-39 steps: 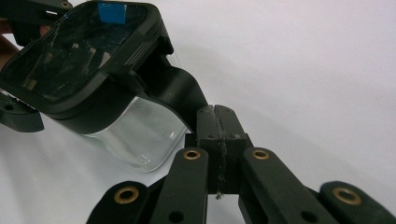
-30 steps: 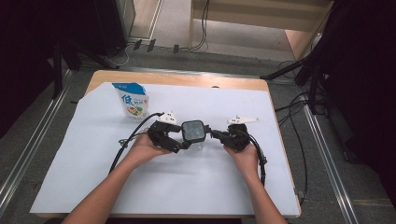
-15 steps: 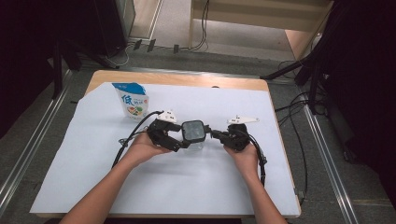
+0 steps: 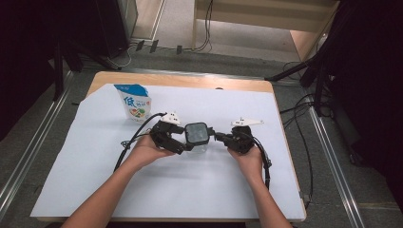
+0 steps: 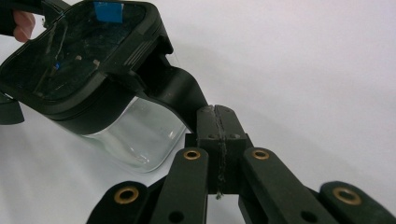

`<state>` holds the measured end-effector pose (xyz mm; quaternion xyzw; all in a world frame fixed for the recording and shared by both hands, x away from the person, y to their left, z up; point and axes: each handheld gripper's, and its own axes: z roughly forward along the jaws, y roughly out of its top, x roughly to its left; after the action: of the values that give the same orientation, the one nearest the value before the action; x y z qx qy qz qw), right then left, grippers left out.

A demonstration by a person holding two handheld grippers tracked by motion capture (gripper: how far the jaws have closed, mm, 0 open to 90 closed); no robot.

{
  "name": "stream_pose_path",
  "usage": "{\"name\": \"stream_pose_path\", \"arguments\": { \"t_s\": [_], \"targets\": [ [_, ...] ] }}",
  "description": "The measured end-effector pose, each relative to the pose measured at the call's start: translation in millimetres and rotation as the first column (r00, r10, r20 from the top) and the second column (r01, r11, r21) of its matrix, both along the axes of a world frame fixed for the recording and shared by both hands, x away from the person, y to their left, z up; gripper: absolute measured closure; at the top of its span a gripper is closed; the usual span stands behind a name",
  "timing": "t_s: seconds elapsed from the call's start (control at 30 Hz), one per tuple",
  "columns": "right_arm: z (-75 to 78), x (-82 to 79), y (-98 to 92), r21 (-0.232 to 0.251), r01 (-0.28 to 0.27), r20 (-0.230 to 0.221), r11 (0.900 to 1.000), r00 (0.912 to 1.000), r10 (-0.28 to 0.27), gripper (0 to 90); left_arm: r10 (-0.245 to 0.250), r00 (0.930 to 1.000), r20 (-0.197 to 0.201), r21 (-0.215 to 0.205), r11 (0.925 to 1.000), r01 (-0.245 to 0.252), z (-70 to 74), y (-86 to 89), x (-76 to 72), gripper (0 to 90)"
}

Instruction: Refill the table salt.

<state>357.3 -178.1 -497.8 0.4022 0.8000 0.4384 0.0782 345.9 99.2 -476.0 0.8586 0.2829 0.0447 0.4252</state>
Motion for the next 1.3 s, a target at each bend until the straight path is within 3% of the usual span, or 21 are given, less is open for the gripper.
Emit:
{"name": "stream_pose_path", "arguments": {
  "t_s": [0.13, 0.4, 0.63, 0.77, 1.2, 1.3],
  "targets": [
    [0.3, -0.5, 0.2, -0.001, 0.001, 0.000, 1.000, 1.0000, -0.001, 90.0, 0.002, 1.0000, -0.001, -0.034, 0.9994, -0.002, 4.2, 3.5, 0.3, 21.6],
    [0.4, -0.5, 0.3, -0.001, 0.002, -0.001, 1.000, 1.0000, -0.002, 90.0, -0.011, 0.9999, 0.009, 0.024, 0.9997, 0.011, -1.4, 1.7, -2.5, 23.6],
    [0.3, -0.4, 0.2, -0.002, 0.003, 0.000, 1.000, 1.0000, -0.003, 90.0, 0.014, 0.9999, 0.006, 0.018, 0.9998, -0.014, -2.3, 0.2, -4.5, 25.7],
    [0.4, -0.3, 0.0, 0.000, 0.007, -0.002, 1.000, 1.0000, -0.007, 90.0, 0.020, 0.9998, -0.003, -0.003, 0.9998, -0.021, -1.6, 2.1, -3.8, 31.8],
    [1.2, -0.8, 1.3, -0.002, 0.004, 0.001, 1.000, 1.0000, -0.004, 90.0, 0.014, 0.9999, 0.003, 0.037, 0.9992, -0.015, 1.1, 2.9, -5.3, 34.5],
    [1.2, -0.8, 1.3, -0.001, 0.004, 0.000, 1.000, 1.0000, -0.004, 90.0, 0.017, 0.9997, 0.019, 0.014, 0.9998, -0.017, 5.0, 5.2, -6.5, 35.0]
  ]
}}
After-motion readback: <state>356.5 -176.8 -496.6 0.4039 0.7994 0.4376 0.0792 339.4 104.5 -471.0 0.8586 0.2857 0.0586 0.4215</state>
